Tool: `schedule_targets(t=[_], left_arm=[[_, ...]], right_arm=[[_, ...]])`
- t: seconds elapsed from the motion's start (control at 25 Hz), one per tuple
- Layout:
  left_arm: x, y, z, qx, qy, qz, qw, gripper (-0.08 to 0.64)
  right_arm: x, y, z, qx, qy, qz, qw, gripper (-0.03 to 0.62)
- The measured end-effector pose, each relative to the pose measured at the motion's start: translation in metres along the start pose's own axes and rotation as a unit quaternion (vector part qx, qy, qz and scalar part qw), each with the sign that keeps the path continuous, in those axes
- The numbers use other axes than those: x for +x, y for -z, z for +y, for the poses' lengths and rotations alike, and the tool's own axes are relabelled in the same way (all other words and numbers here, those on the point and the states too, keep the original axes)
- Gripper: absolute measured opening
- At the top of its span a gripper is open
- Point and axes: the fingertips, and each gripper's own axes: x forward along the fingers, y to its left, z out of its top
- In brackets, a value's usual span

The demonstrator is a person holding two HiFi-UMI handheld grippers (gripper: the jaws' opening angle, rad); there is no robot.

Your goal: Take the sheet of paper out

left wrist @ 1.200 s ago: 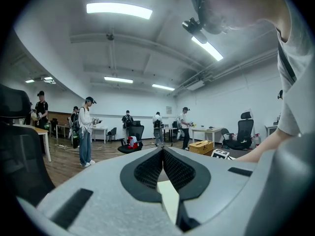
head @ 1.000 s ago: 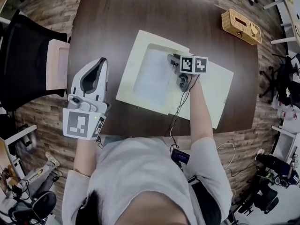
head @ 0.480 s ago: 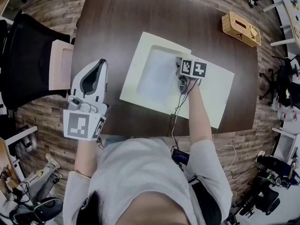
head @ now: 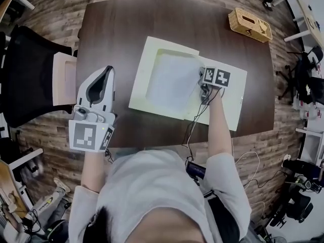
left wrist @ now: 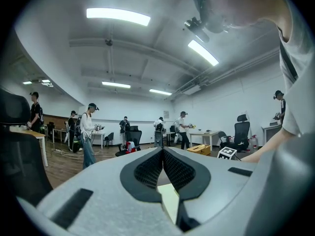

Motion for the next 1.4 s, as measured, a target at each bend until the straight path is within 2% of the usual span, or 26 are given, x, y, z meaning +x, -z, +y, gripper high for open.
schedule_targets(t=[0.36, 0.8, 1.08, 1.4], left_arm=[[0.001, -0.01, -0.018, 0.003, 0.035, -0.012, 0.9993, 0.009], [-0.002, -0.022, -0.037, 0.004, 0.083, -0.031, 0.996, 0.009], [-0.005, -0.031, -0.053, 0.005, 0.112, -0.045, 0.9927, 0.009], [-0.012, -0.042, -0.066, 0.004, 0.139, -0.062, 0.9883, 0.009]], right_arm=[[-0.046, 0.019, -0.048, 0.041, 0.053, -0.026, 0.997, 0.014], [-0.116, 0.03, -0.067, 0.053, 0.1, -0.093, 0.989, 0.014], [-0.173, 0.024, -0.058, 0.054, 0.103, -0.165, 0.979, 0.014], [-0.23, 0.013, -0.025, 0.047, 0.082, -0.247, 0.964, 0.014]])
